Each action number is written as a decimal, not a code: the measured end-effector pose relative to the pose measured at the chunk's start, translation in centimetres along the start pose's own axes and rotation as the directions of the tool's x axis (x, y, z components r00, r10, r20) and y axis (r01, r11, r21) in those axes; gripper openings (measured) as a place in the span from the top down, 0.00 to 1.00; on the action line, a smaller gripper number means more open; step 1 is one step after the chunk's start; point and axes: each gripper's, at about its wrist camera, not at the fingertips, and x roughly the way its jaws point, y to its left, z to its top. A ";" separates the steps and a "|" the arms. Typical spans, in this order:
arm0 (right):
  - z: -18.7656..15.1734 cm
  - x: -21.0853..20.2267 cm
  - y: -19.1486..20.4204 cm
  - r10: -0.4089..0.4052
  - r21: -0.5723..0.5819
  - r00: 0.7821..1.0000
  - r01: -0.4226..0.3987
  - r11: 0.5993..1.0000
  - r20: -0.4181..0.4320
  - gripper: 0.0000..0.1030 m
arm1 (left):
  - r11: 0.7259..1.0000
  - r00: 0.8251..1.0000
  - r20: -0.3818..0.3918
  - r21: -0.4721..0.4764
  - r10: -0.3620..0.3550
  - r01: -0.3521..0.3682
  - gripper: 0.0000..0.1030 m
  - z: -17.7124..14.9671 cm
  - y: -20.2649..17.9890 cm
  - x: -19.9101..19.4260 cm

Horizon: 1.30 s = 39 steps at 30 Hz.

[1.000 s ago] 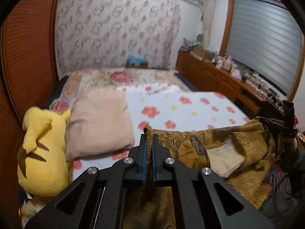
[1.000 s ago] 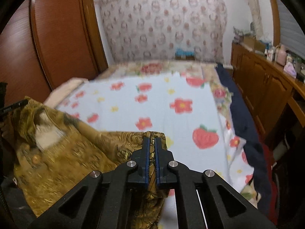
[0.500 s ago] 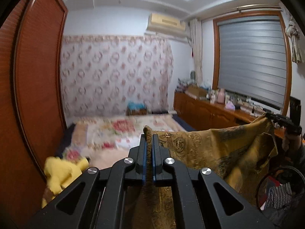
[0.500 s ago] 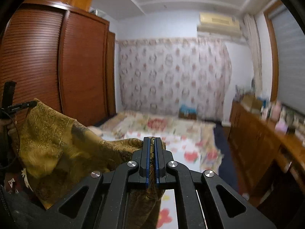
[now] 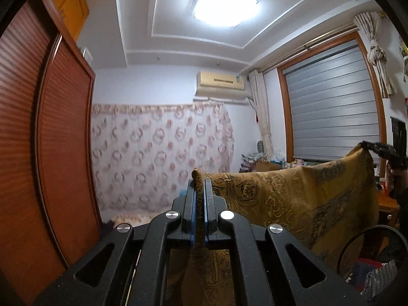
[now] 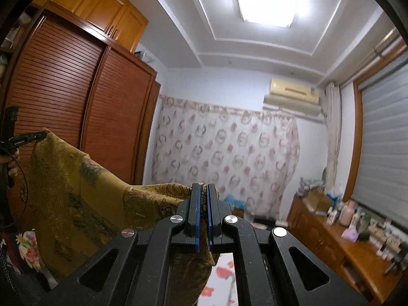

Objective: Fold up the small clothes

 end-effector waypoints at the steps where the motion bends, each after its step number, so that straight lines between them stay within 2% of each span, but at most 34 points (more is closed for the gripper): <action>1: -0.1 0.0 0.3 -0.009 -0.008 1.000 0.010 1.000 0.004 0.96 | 1.000 1.000 0.009 0.000 0.007 -0.007 0.95 0.3 0.2 -0.2; 5: 0.2 0.5 1.1 -0.018 -0.024 1.000 0.019 1.000 0.025 0.96 | 1.000 1.000 0.011 0.000 0.024 -0.024 0.95 0.4 0.6 0.1; 8: -2.8 3.2 1.6 -0.014 -0.030 1.000 0.014 0.999 0.004 0.96 | 0.999 0.999 -0.020 -0.008 0.032 -0.033 0.95 -0.5 0.9 1.8; 11: -4.3 5.3 1.5 -0.019 -0.038 0.998 0.017 0.999 -0.053 0.96 | 0.998 0.996 -0.075 -0.016 0.055 -0.056 0.95 -2.4 1.5 4.9; 15: -7.3 11.9 1.1 -0.015 -0.034 0.985 0.009 0.999 -0.173 0.96 | 0.997 0.983 -0.173 -0.024 0.069 -0.075 0.95 -5.8 2.0 10.9; 20: -13.9 22.0 1.2 0.005 -0.014 0.942 -0.010 1.000 -0.336 0.96 | 0.995 0.952 -0.295 -0.032 0.077 -0.090 0.95 -12.2 2.9 19.0; 22: -17.2 26.1 1.6 0.003 -0.010 0.914 -0.008 1.000 -0.406 0.96 | 0.994 0.928 -0.363 -0.036 0.080 -0.099 0.95 -15.3 3.3 22.6; 27: -24.1 34.2 3.1 0.002 0.014 0.848 0.007 1.000 -0.529 0.96 | 0.993 0.874 -0.479 -0.033 0.087 -0.117 0.95 -20.7 3.0 27.8; 29: -25.6 36.6 3.5 -0.001 0.023 0.831 0.017 1.000 -0.556 0.96 | 0.992 0.862 -0.497 -0.018 0.097 -0.123 0.95 -22.0 2.6 29.0; 33: -26.5 40.1 4.0 -0.019 0.052 0.807 0.062 0.997 -0.591 0.96 | 0.992 0.853 -0.512 -0.013 0.101 -0.125 0.95 -22.5 1.9 29.8; 35: -25.6 41.3 4.1 -0.058 0.063 0.791 0.122 0.990 -0.609 0.90 | 0.994 0.849 -0.523 -0.029 0.078 -0.108 0.90 -22.2 1.6 29.4; 36: -25.0 42.2 3.9 -0.046 0.111 0.761 0.154 0.982 -0.647 0.85 | 0.995 0.855 -0.514 -0.033 0.066 -0.096 0.79 -21.8 1.4 29.0; 37: -25.0 42.2 3.9 -0.046 0.111 0.761 0.154 0.982 -0.647 0.83 | 0.995 0.860 -0.506 -0.024 0.070 -0.095 0.62 -21.6 1.3 28.5; 38: -24.8 42.4 3.9 -0.041 0.125 0.755 0.162 0.979 -0.654 0.81 | 0.995 0.864 -0.498 -0.014 0.077 -0.097 0.55 -21.3 1.2 28.1; 39: -24.5 42.3 3.8 -0.044 0.126 0.760 0.164 0.978 -0.648 0.77 | 0.996 0.869 -0.491 -0.013 0.070 -0.088 0.47 -21.2 1.1 27.6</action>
